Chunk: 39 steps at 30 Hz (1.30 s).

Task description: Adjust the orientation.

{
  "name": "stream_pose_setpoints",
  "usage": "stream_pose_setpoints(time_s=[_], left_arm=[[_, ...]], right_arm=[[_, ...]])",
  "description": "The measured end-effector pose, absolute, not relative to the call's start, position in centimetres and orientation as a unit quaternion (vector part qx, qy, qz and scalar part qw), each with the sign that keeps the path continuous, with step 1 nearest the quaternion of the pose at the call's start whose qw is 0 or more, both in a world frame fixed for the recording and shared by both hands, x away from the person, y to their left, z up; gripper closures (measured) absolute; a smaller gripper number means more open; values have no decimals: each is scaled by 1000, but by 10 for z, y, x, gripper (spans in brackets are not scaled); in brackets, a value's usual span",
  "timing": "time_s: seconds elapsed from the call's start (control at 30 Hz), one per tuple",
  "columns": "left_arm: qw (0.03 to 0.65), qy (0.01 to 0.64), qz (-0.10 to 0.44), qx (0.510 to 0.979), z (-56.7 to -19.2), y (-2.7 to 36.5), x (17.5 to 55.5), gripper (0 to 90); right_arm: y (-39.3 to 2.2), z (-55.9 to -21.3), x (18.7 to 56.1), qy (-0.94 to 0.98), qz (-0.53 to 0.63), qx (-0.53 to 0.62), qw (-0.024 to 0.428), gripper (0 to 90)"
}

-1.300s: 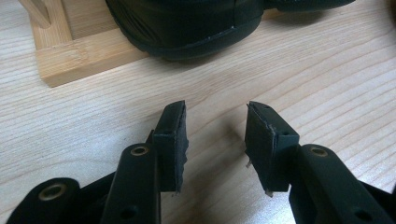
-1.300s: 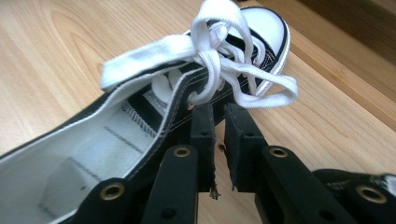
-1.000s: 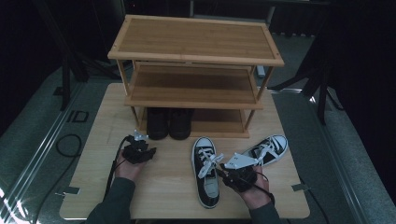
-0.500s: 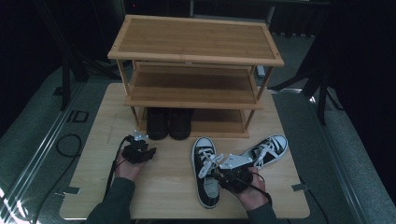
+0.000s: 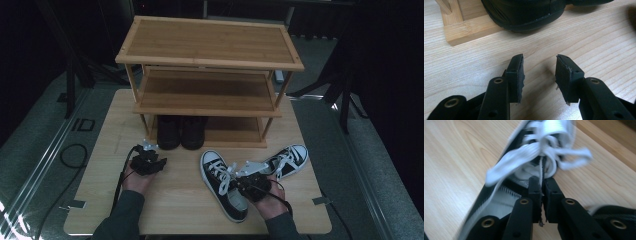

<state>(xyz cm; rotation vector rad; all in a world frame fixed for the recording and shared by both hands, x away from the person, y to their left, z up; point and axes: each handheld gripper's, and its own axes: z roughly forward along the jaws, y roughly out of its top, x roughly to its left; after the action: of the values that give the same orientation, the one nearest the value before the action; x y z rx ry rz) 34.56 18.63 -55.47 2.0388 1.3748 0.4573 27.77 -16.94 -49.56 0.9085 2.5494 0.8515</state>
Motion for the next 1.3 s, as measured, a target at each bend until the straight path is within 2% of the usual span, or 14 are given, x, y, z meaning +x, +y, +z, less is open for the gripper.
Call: stream_pose_setpoints(time_s=[0.33,0.67,1.0,1.3], left_arm=[[315,521,173,774,-555,185,346,581],[316,522,173,774,-555,186,346,581],[318,521,172,773,-555,187,346,581],[319,521,172,773,-555,187,346,575]], right_arm=[[-169,-499,288,897,284,311,137,826],[-169,-501,298,900,286,308,112,876],[-178,-498,301,891,315,318,78,880],[-186,-491,300,889,323,316,76,879]])
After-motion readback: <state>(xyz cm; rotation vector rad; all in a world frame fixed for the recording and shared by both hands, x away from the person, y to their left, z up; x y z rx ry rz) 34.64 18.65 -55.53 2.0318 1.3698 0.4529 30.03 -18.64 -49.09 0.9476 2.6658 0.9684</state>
